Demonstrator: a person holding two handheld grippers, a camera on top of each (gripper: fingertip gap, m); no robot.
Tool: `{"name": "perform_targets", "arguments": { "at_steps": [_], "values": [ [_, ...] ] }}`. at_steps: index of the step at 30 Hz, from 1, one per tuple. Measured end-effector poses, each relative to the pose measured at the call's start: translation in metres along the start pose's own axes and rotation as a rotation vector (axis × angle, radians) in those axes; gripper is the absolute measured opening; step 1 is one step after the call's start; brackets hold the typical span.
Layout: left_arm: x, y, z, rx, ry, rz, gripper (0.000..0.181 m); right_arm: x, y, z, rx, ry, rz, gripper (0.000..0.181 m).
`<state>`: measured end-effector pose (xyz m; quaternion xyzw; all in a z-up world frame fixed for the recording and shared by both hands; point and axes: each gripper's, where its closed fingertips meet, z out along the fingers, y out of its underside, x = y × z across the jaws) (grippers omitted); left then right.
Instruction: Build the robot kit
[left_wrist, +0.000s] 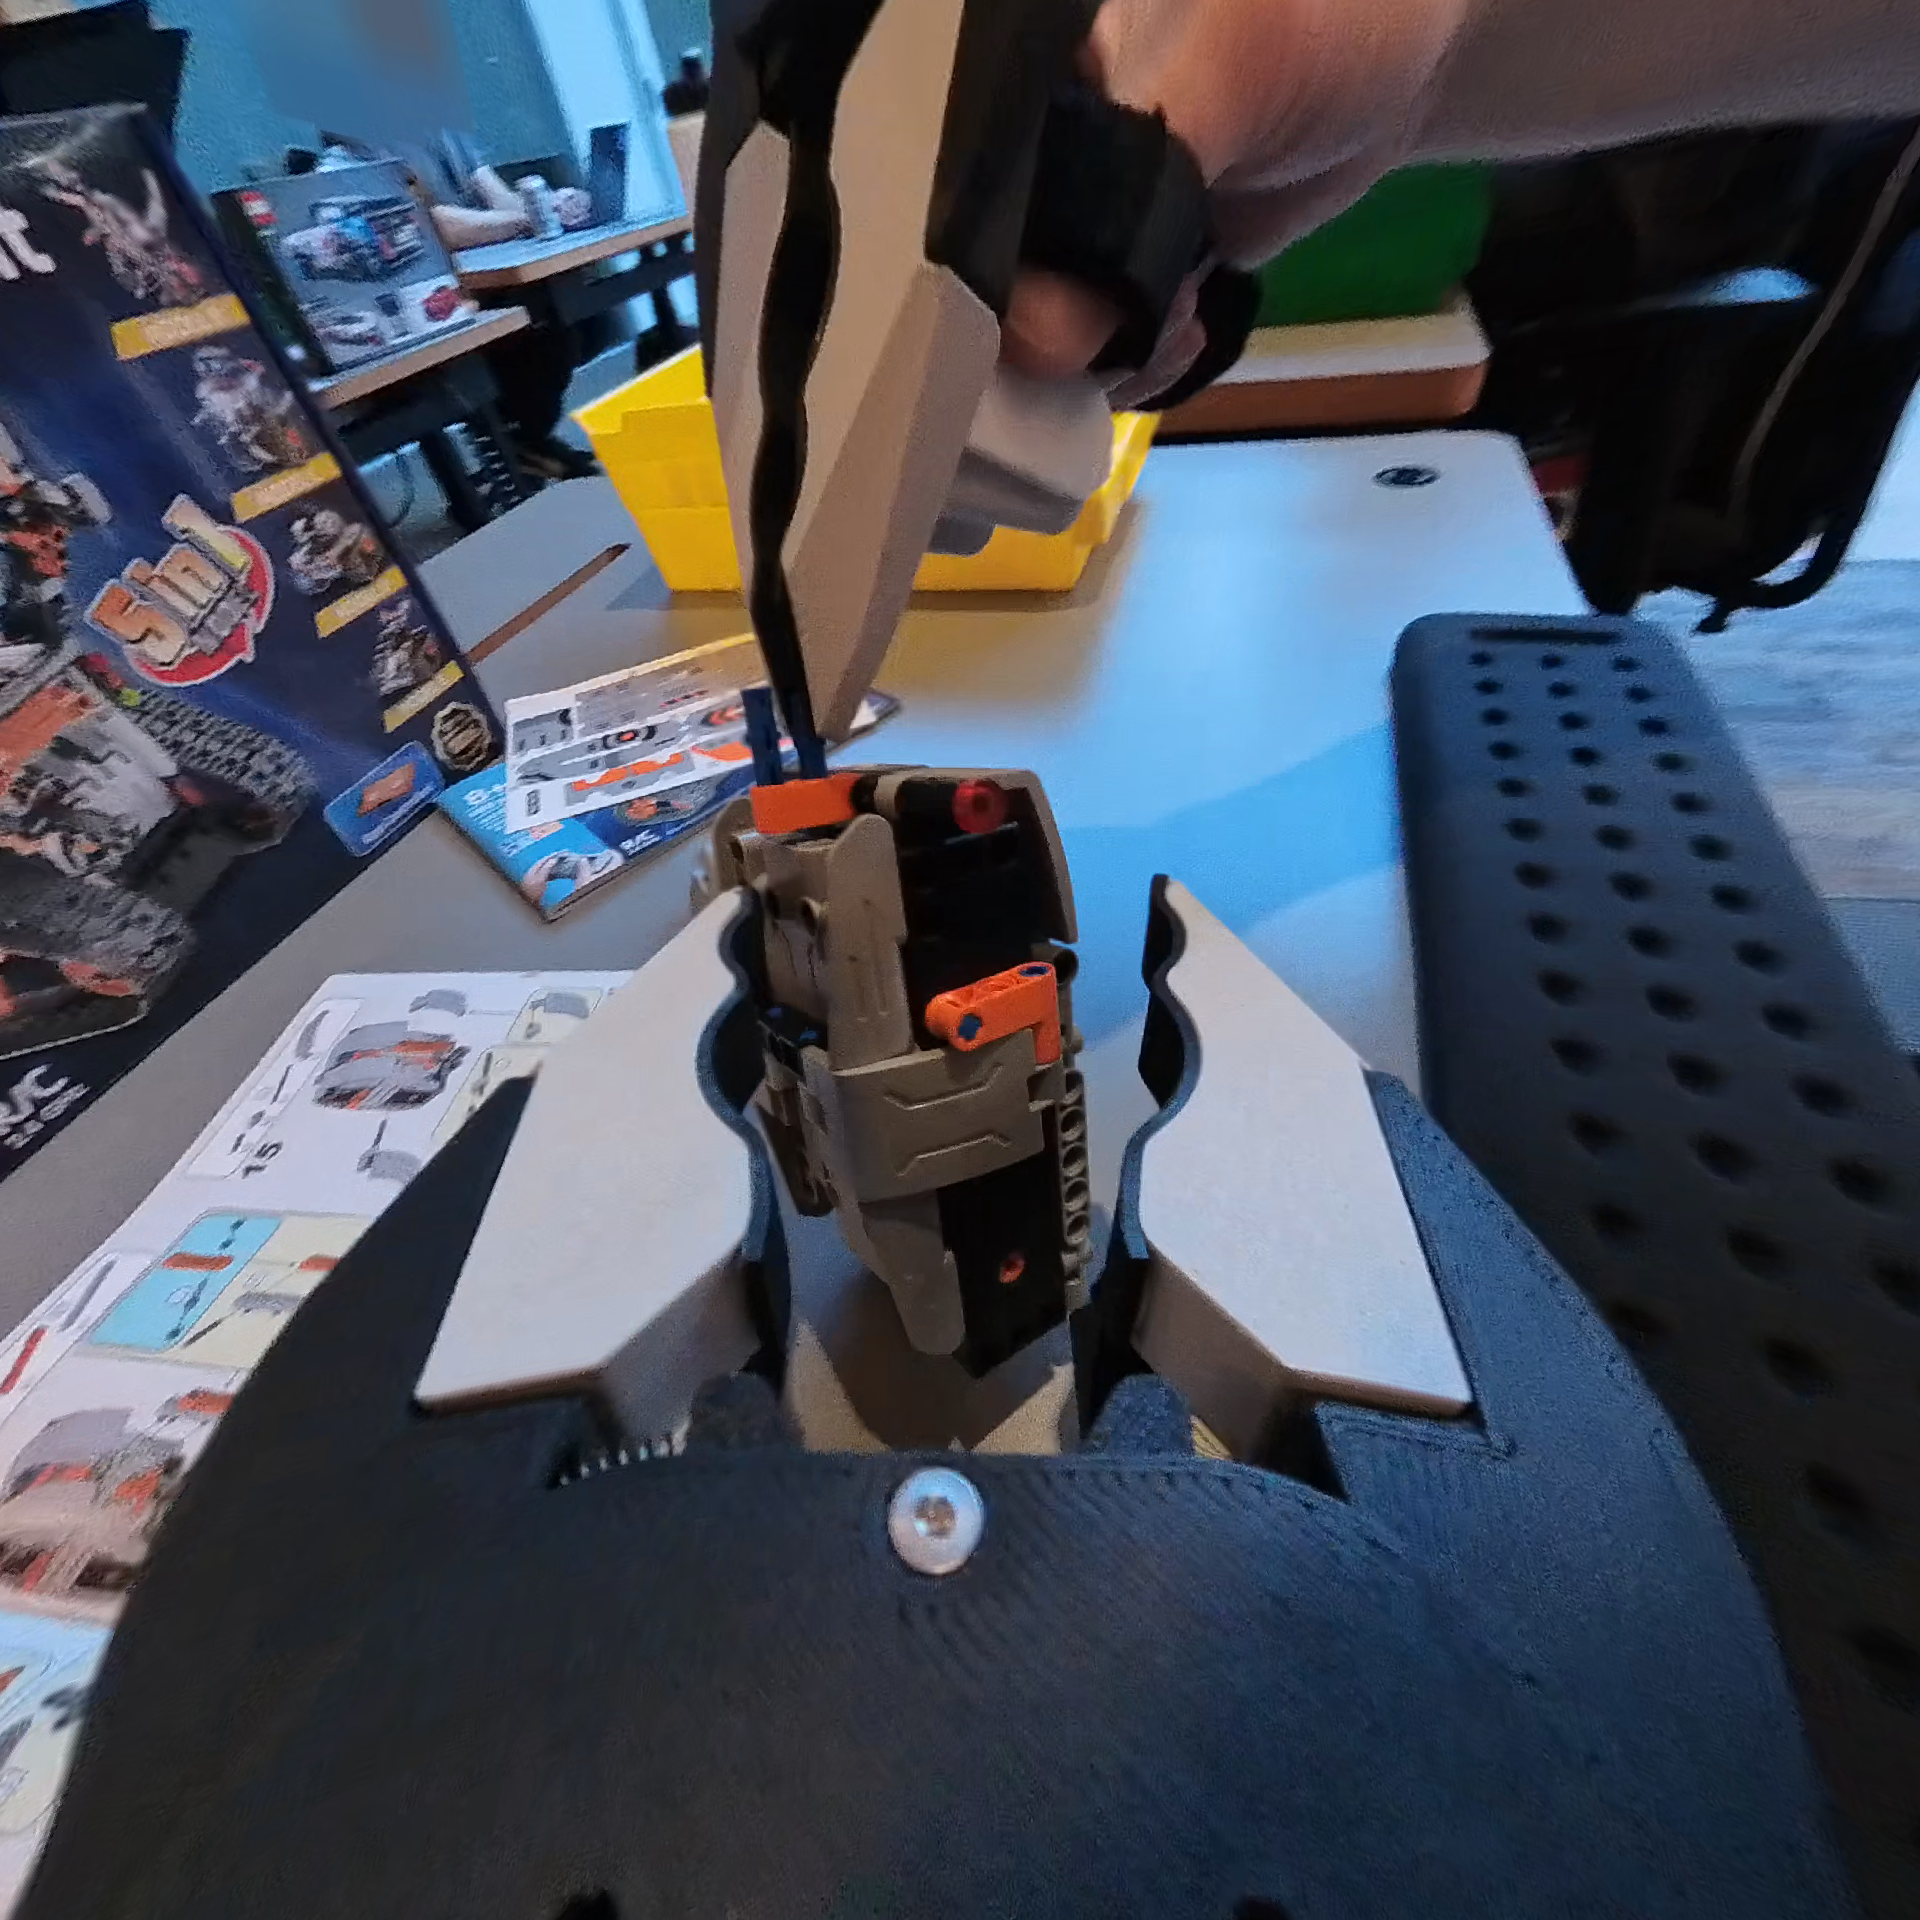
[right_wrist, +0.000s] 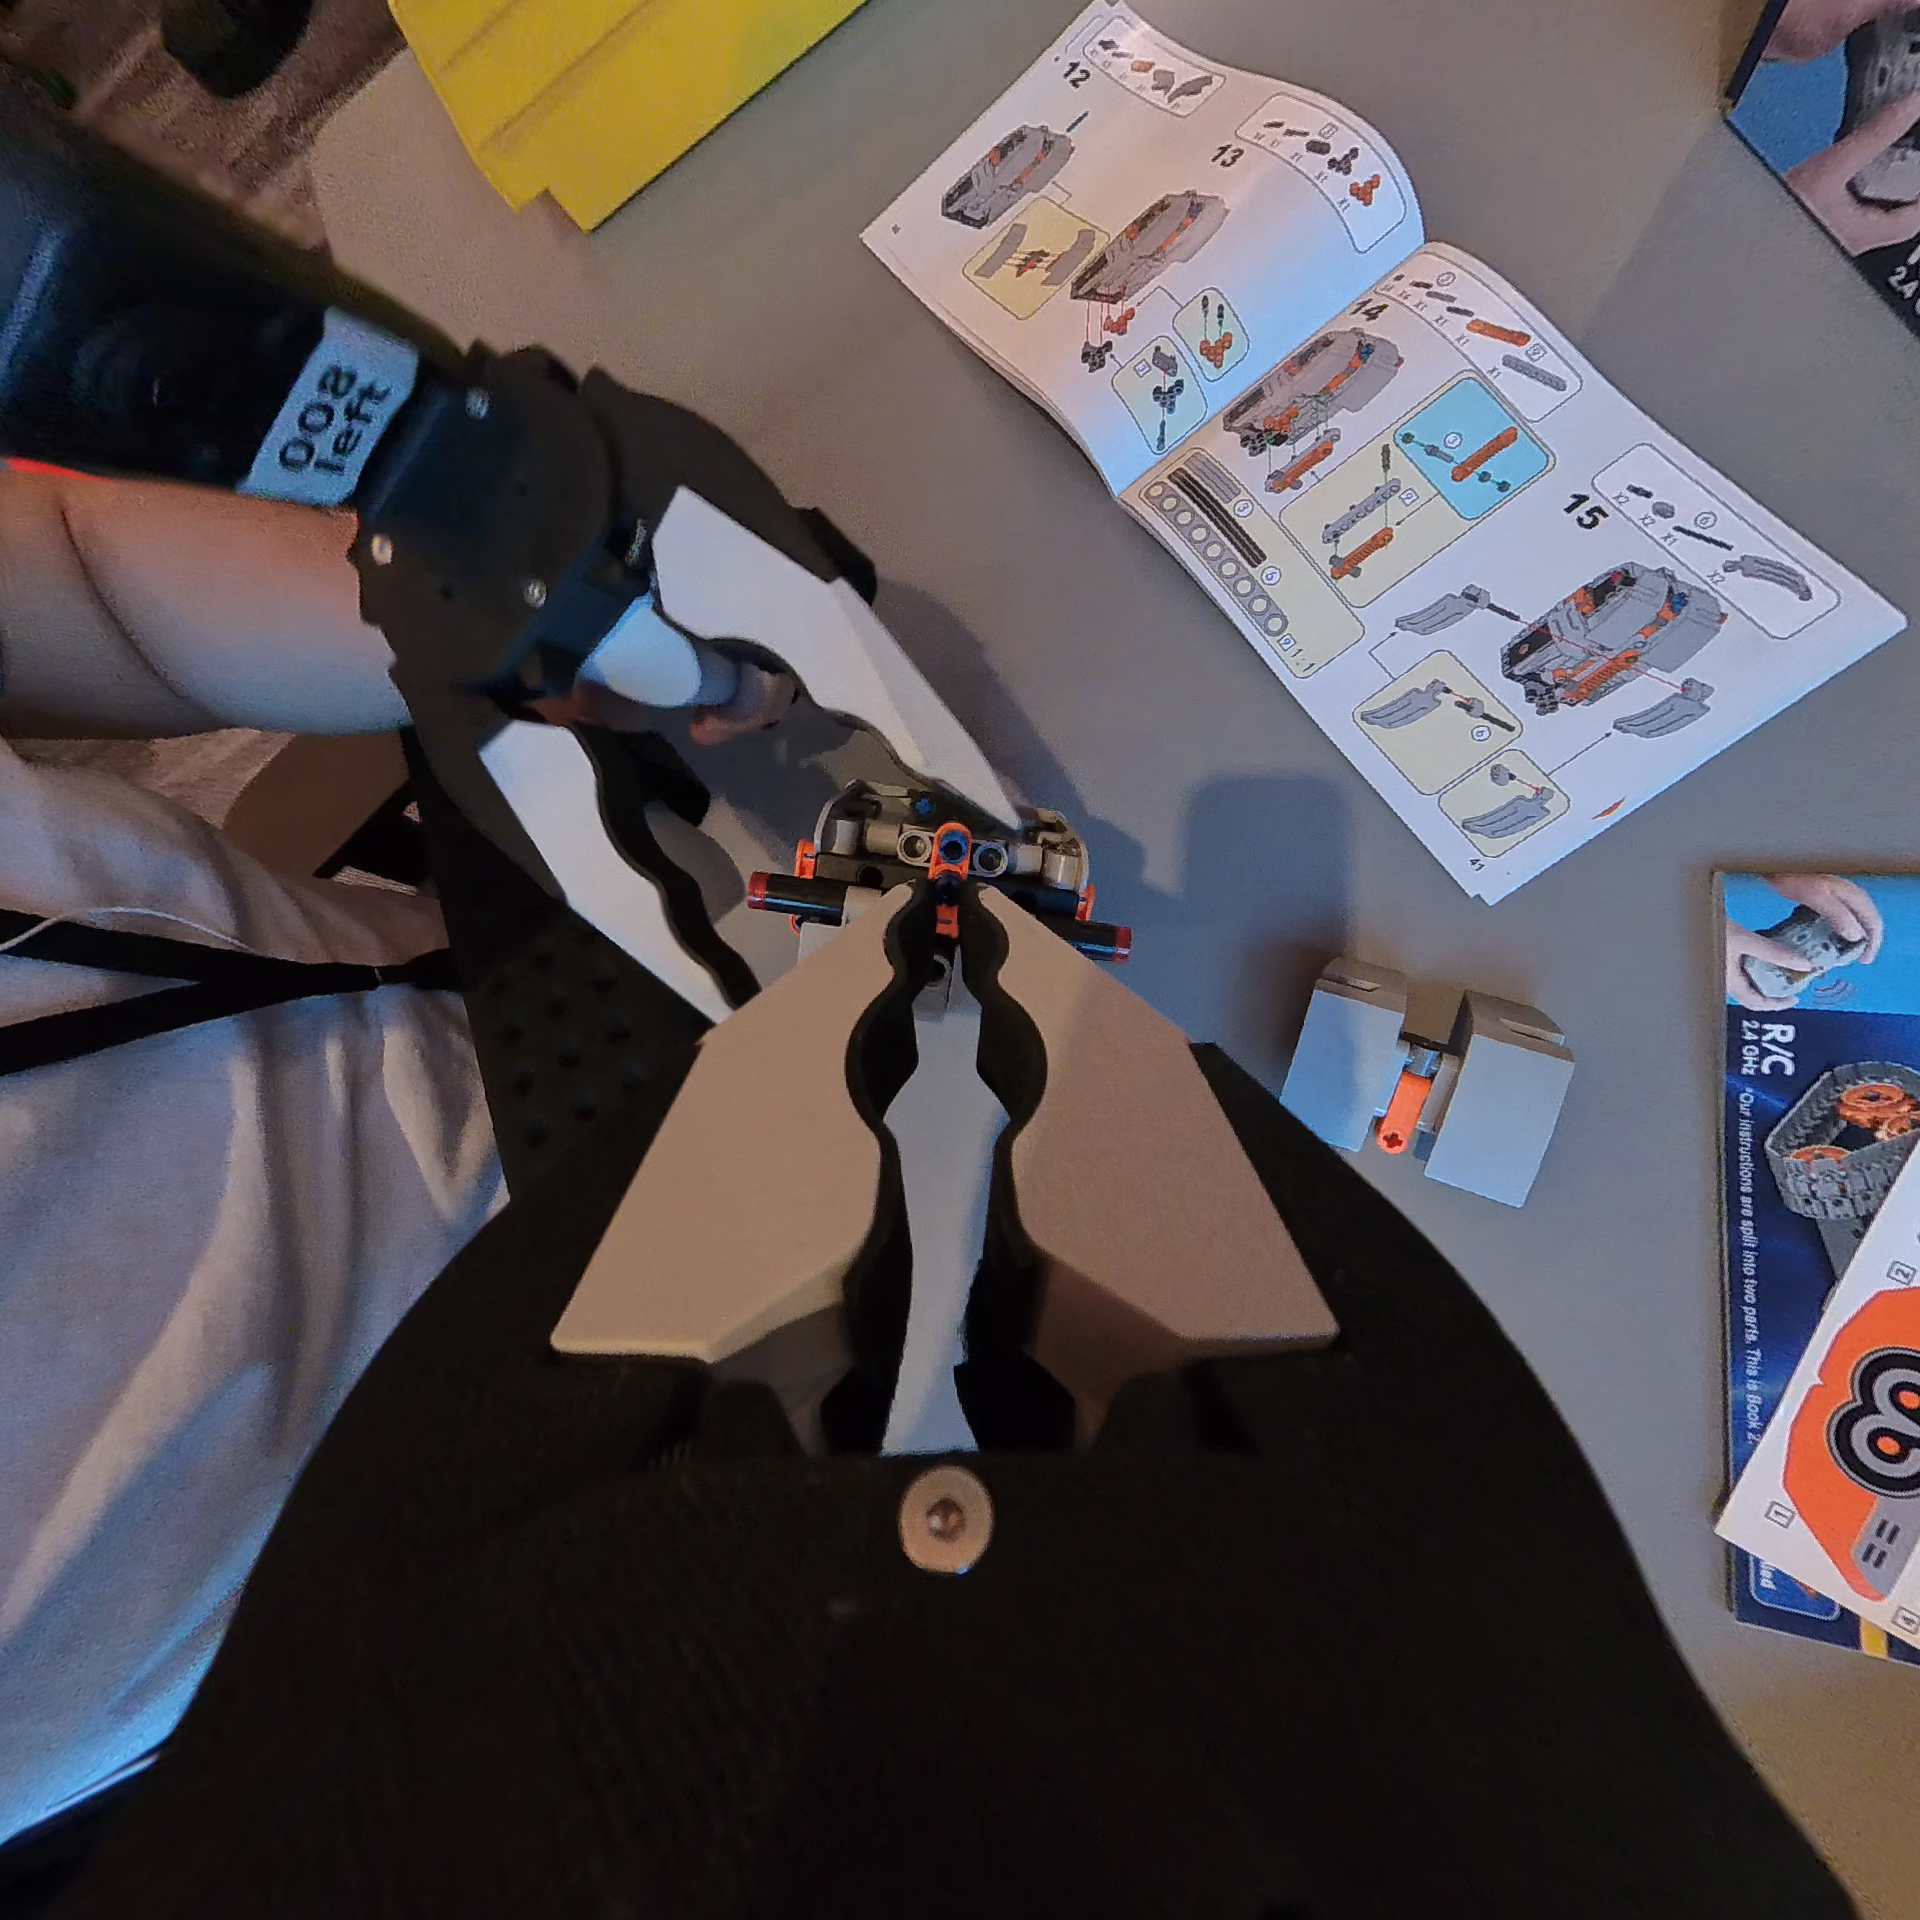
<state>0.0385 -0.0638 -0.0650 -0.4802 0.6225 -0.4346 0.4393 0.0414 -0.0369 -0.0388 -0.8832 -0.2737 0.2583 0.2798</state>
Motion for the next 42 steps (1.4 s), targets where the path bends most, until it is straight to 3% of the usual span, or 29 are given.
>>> {"name": "perform_targets", "arguments": {
  "at_steps": [5, 9, 28, 42],
  "values": [
    [-0.008, 0.005, 0.011, -0.063, -0.137, 0.053, 0.075, 0.003, -0.001, 0.000, 0.024, 0.010, 0.051, 0.003],
    [-0.015, 0.007, 0.013, -0.075, -0.213, 0.100, 0.053, 0.003, -0.002, 0.000, 0.032, 0.019, 0.065, 0.003],
    [-0.003, 0.007, 0.014, -0.101, -0.230, 0.232, 0.050, -0.006, 0.009, -0.006, 0.140, 0.041, 0.033, 0.003],
    [-0.002, 0.008, 0.014, -0.099, -0.210, 0.226, 0.051, -0.006, 0.006, -0.007, 0.261, 0.105, -0.007, 0.002]
  ]
}}
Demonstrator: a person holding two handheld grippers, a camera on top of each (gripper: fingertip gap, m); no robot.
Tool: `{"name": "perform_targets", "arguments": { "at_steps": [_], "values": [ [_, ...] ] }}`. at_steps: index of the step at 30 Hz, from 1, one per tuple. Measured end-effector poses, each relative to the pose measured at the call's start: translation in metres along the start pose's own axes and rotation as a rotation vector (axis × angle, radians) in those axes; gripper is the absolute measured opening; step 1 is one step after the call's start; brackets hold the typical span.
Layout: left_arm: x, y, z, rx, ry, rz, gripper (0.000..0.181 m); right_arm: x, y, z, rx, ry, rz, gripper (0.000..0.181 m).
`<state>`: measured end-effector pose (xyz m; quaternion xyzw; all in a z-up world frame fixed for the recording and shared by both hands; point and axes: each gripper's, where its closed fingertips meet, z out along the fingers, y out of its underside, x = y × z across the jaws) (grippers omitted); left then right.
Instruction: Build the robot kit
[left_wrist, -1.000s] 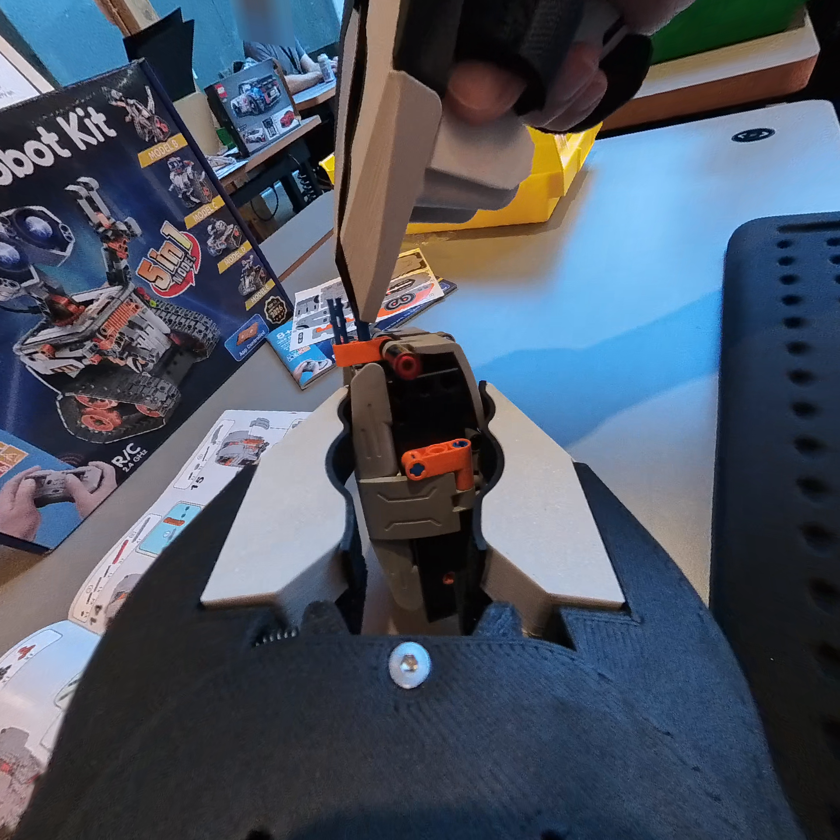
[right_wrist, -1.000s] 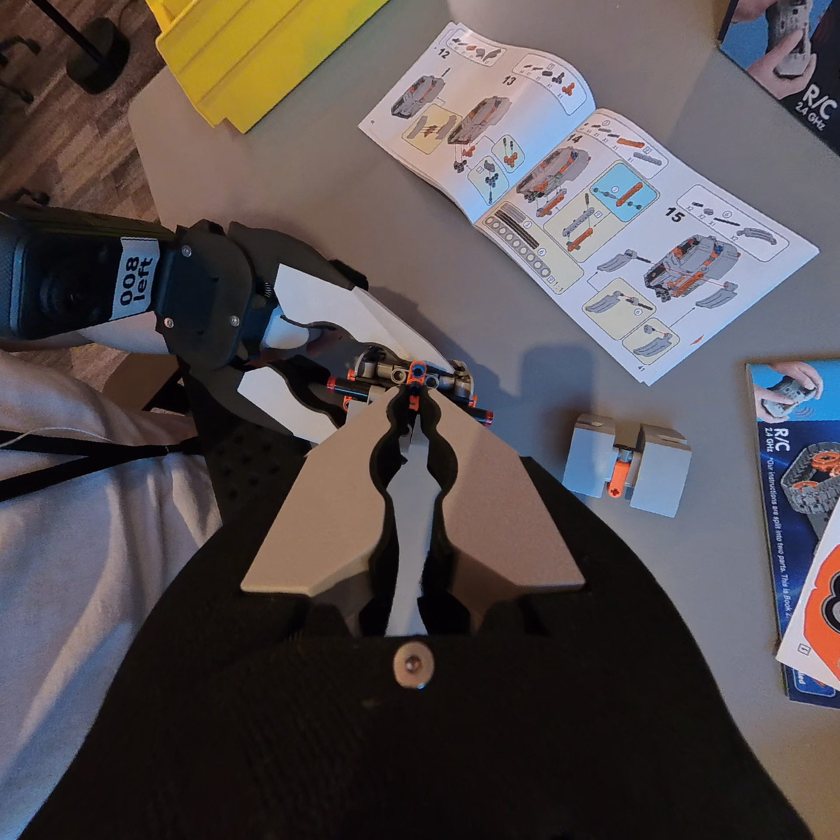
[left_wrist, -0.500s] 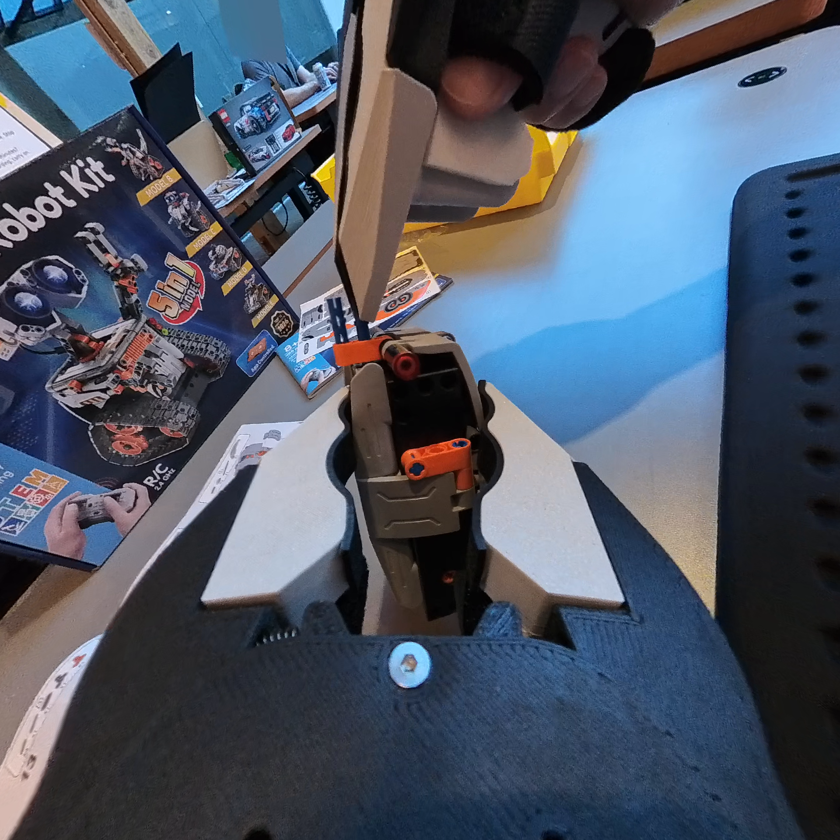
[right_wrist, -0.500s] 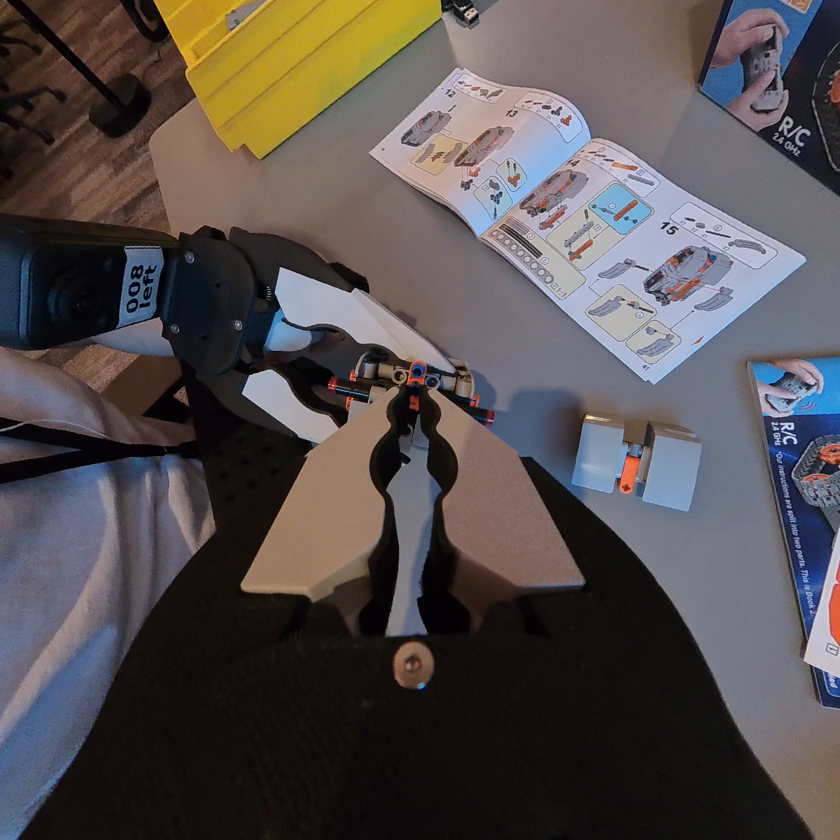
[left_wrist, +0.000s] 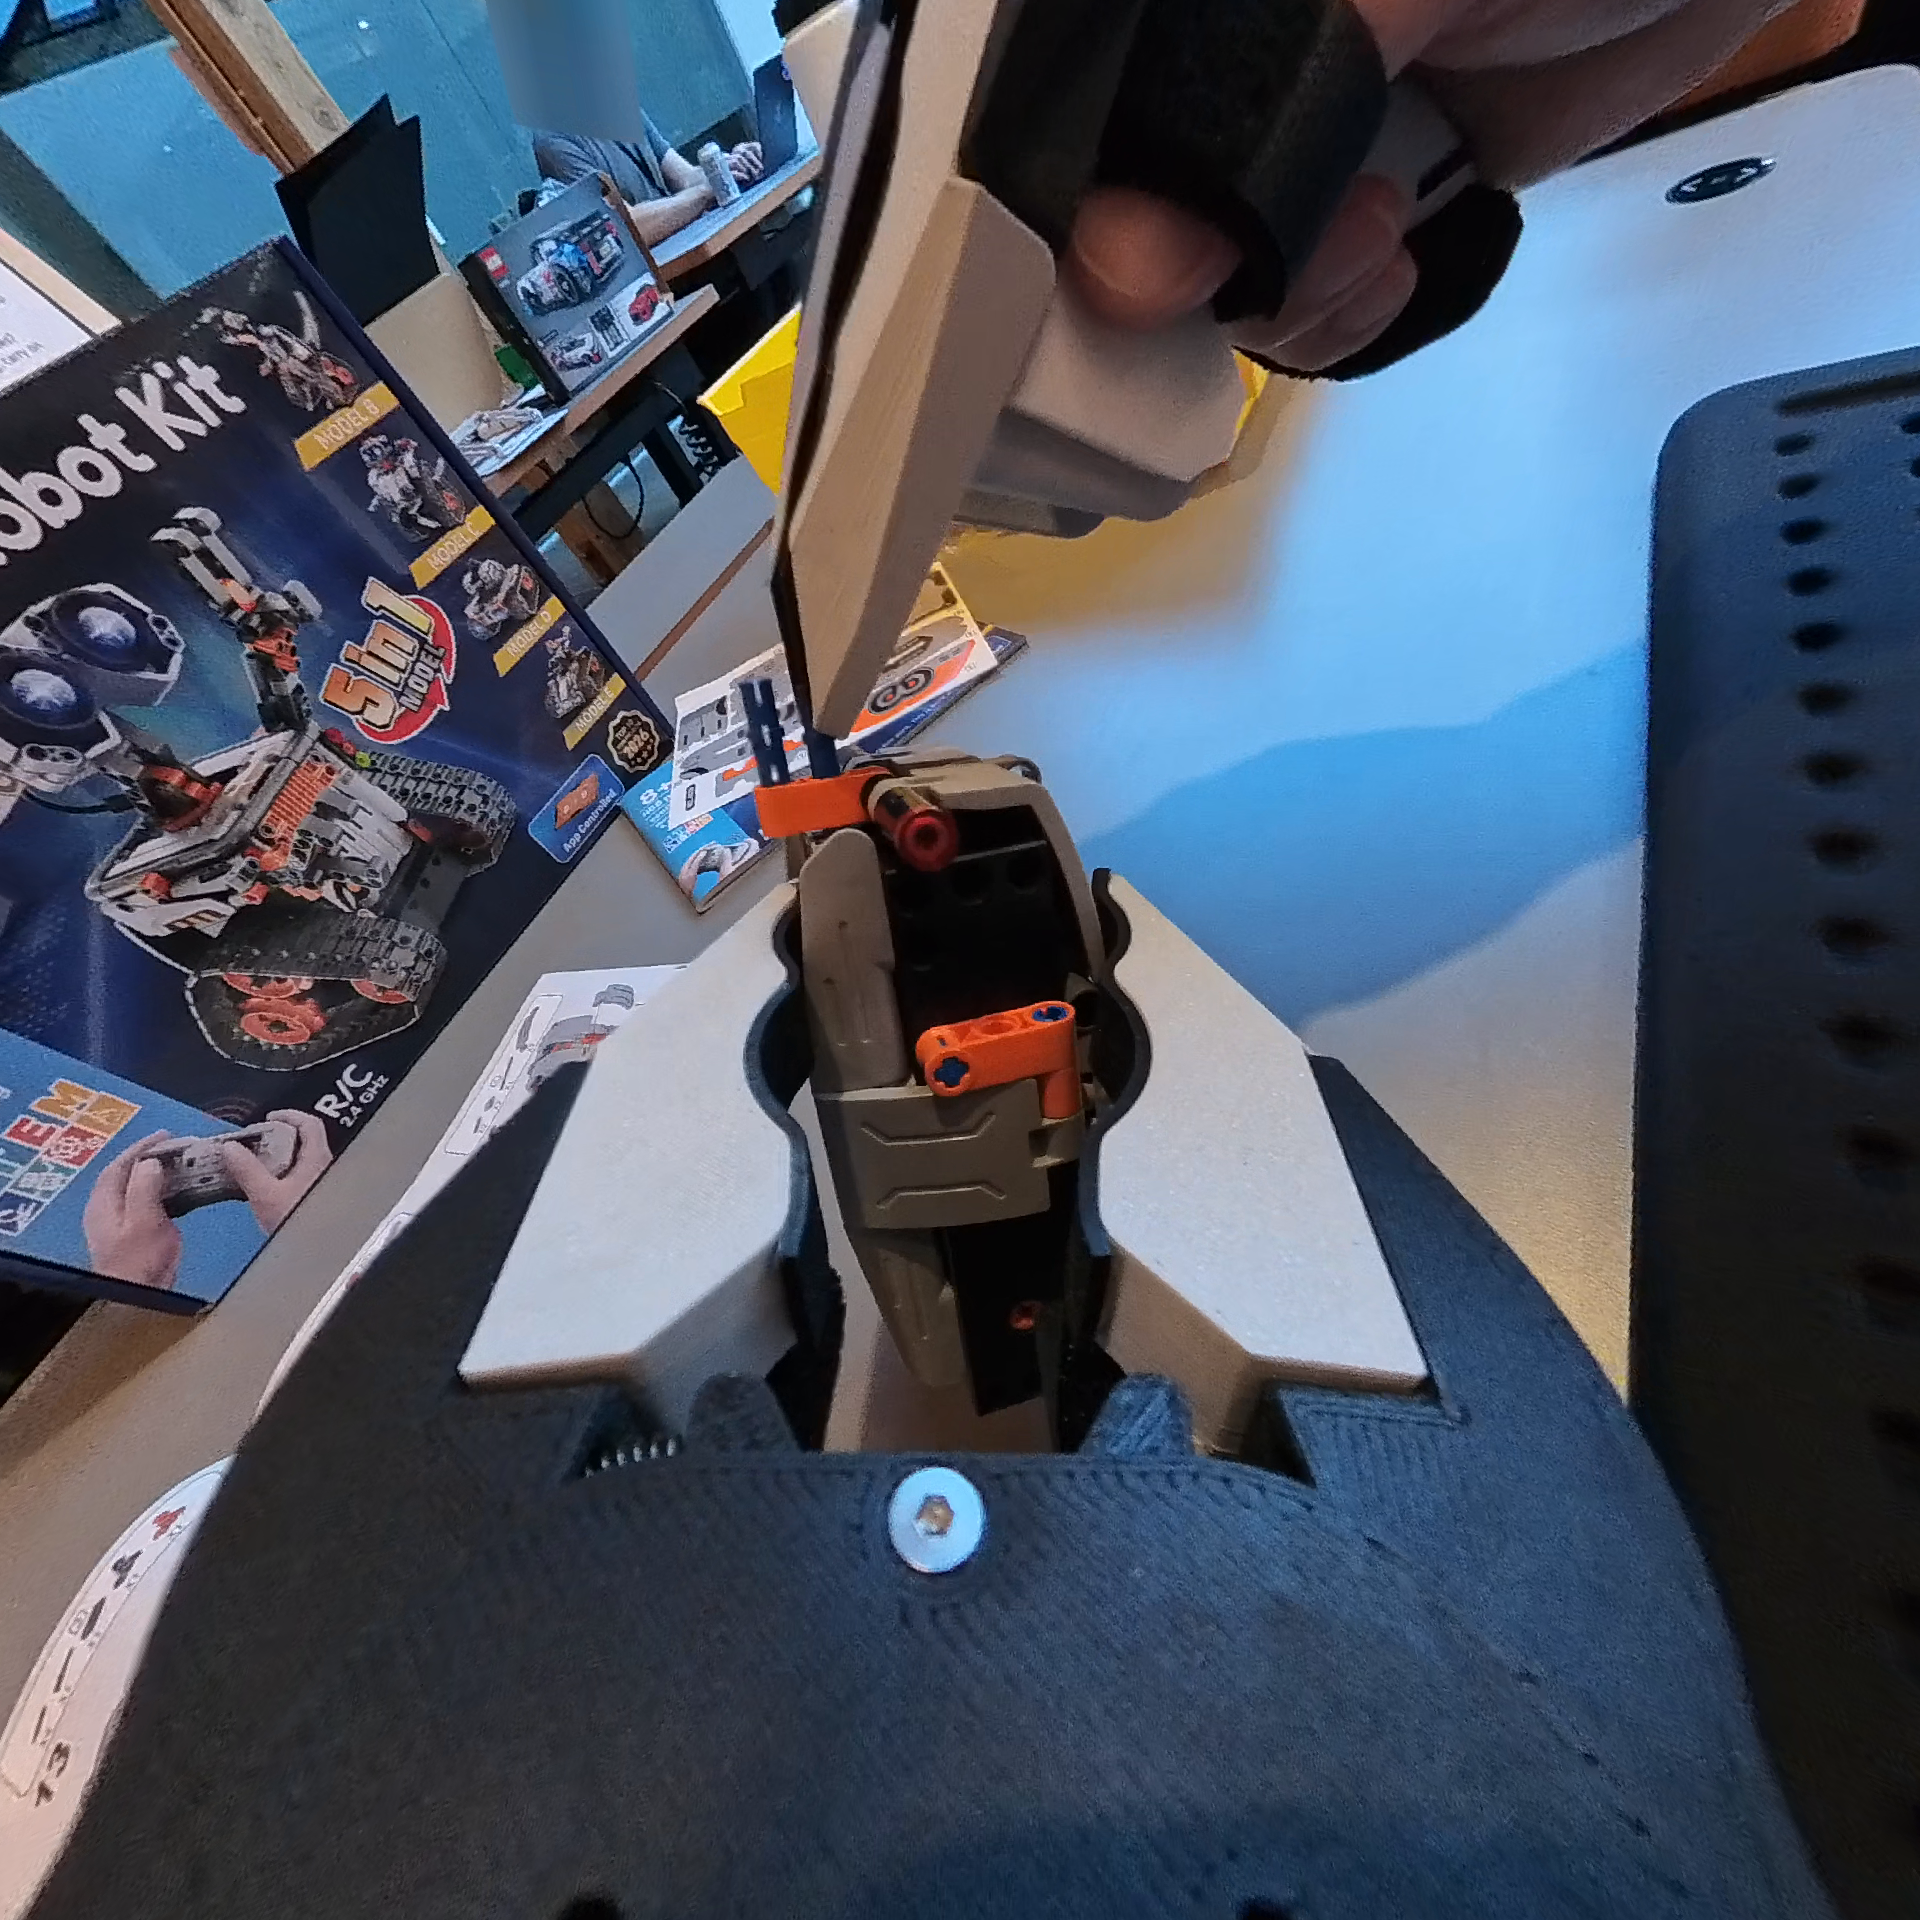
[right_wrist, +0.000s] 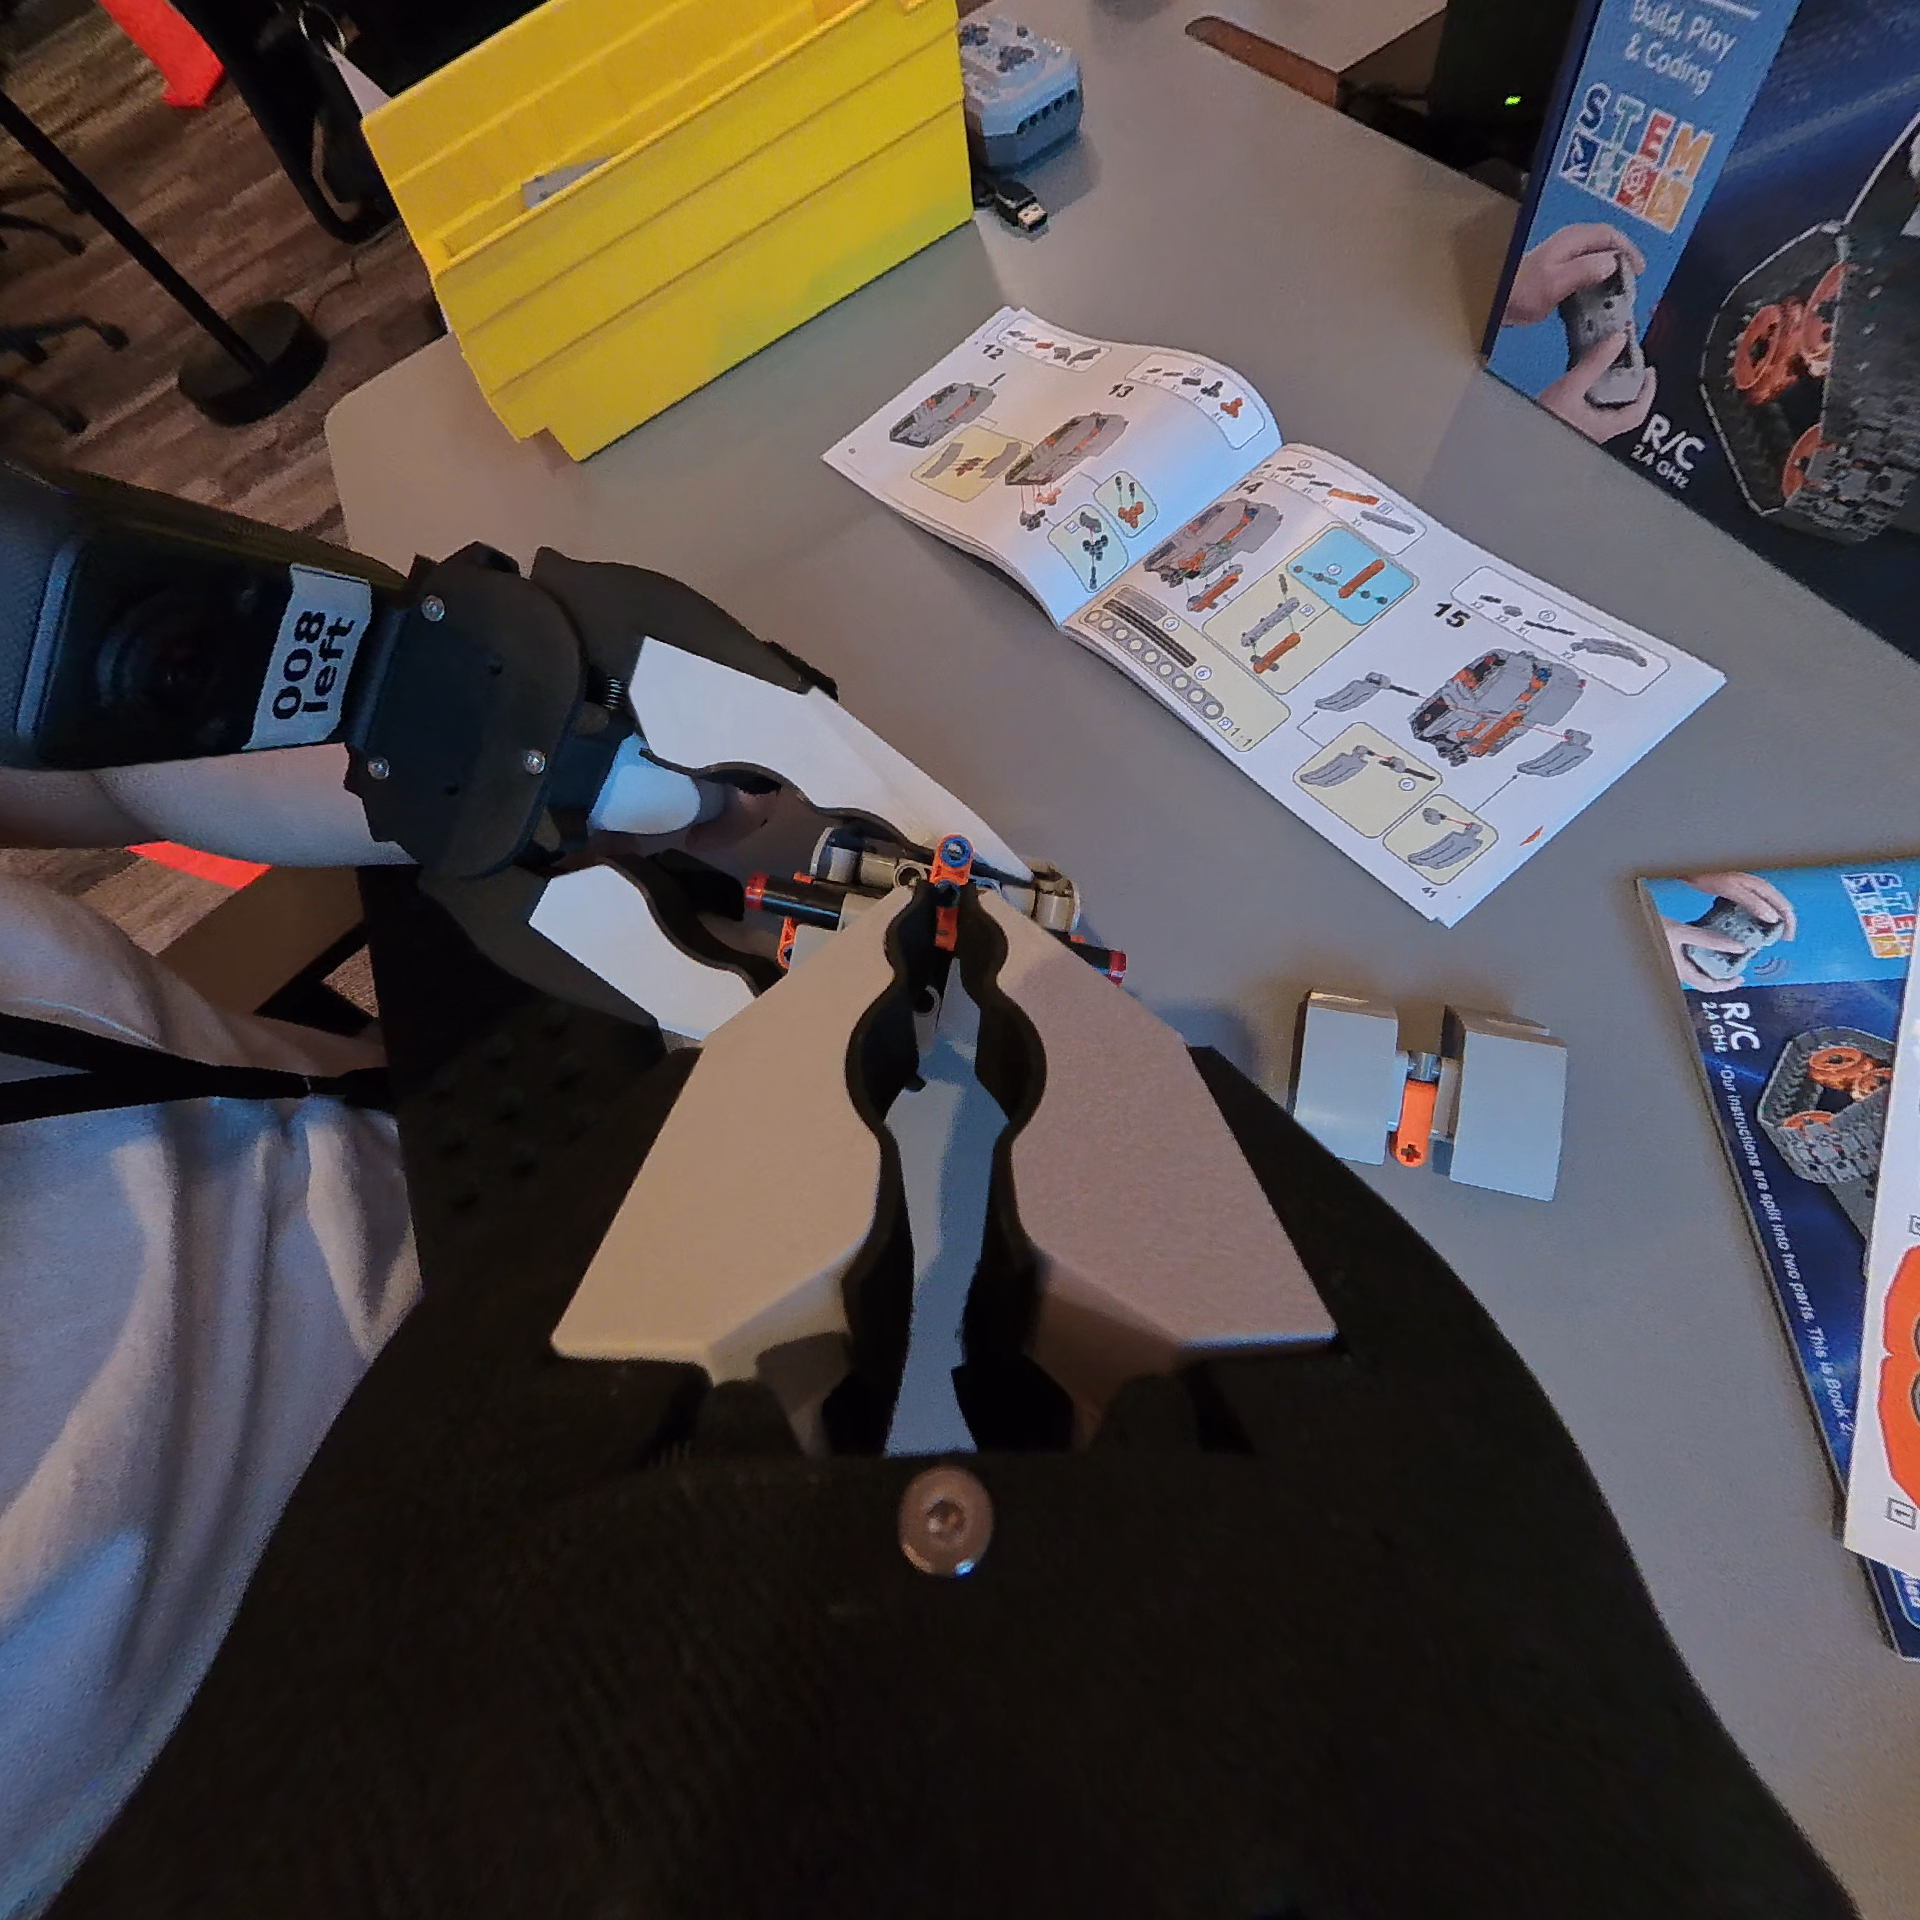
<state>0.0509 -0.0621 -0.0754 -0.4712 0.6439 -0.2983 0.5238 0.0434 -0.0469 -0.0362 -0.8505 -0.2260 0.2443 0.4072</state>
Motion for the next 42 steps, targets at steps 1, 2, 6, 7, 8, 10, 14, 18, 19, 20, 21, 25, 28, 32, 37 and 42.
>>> {"name": "perform_targets", "arguments": {
  "at_steps": [1, 2, 6, 7, 8, 10, 14, 18, 19, 20, 21, 25, 28, 32, 37, 42],
  "values": [
    [0.000, 0.000, 0.000, -0.004, 0.006, 0.002, 0.050, 0.000, 0.000, 0.000, 0.003, 0.004, 0.001, 0.002],
    [0.001, 0.000, -0.001, -0.005, 0.010, -0.001, 0.050, 0.000, -0.001, 0.000, 0.006, 0.009, -0.005, 0.002],
    [0.000, 0.000, -0.001, -0.012, 0.012, -0.001, 0.050, 0.000, -0.002, 0.000, 0.054, 0.036, -0.016, 0.002],
    [0.000, 0.000, -0.001, -0.015, 0.014, 0.000, 0.050, 0.000, -0.002, 0.000, 0.075, 0.041, -0.005, 0.002],
    [0.000, 0.000, -0.001, -0.016, 0.015, 0.000, 0.050, 0.001, -0.002, 0.000, 0.099, 0.044, 0.006, 0.002],
    [0.000, 0.000, -0.001, -0.012, 0.010, -0.007, 0.050, 0.001, -0.002, 0.000, 0.137, 0.037, 0.027, 0.002],
    [0.000, -0.001, 0.000, -0.004, 0.000, -0.008, 0.050, 0.001, 0.000, 0.000, 0.106, -0.019, 0.114, 0.003],
    [0.001, -0.001, 0.000, 0.000, 0.014, -0.011, 0.050, 0.002, 0.004, 0.001, 0.015, -0.010, 0.099, 0.012],
    [0.001, -0.001, 0.000, 0.002, 0.017, -0.010, 0.050, 0.004, 0.008, 0.003, -0.030, 0.001, 0.096, 0.020],
    [0.001, -0.001, 0.000, 0.004, 0.018, -0.011, 0.050, -0.001, 0.007, 0.004, -0.042, -0.029, 0.085, 0.005],
    [0.000, -0.001, -0.001, 0.009, 0.018, -0.020, 0.050, 0.000, 0.006, 0.004, -0.041, -0.016, 0.084, 0.002],
    [-0.004, 0.002, -0.003, 0.023, 0.033, -0.075, 0.051, 0.002, 0.002, 0.009, -0.056, 0.001, 0.076, 0.001],
    [-0.005, 0.008, -0.005, -0.001, 0.043, -0.074, 0.056, 0.009, 0.001, 0.011, -0.086, 0.041, 0.057, 0.000],
    [-0.009, 0.007, -0.006, 0.006, 0.025, -0.116, 0.061, 0.006, 0.000, 0.015, -0.078, -0.001, 0.111, 0.000],
    [-0.016, 0.009, -0.005, -0.011, -0.018, -0.128, 0.057, 0.004, -0.002, 0.017, -0.071, 0.012, 0.096, 0.000],
    [-0.021, 0.011, -0.004, -0.021, -0.041, -0.138, 0.054, 0.001, -0.003, 0.018, -0.057, -0.005, 0.122, 0.000]
  ]
}}
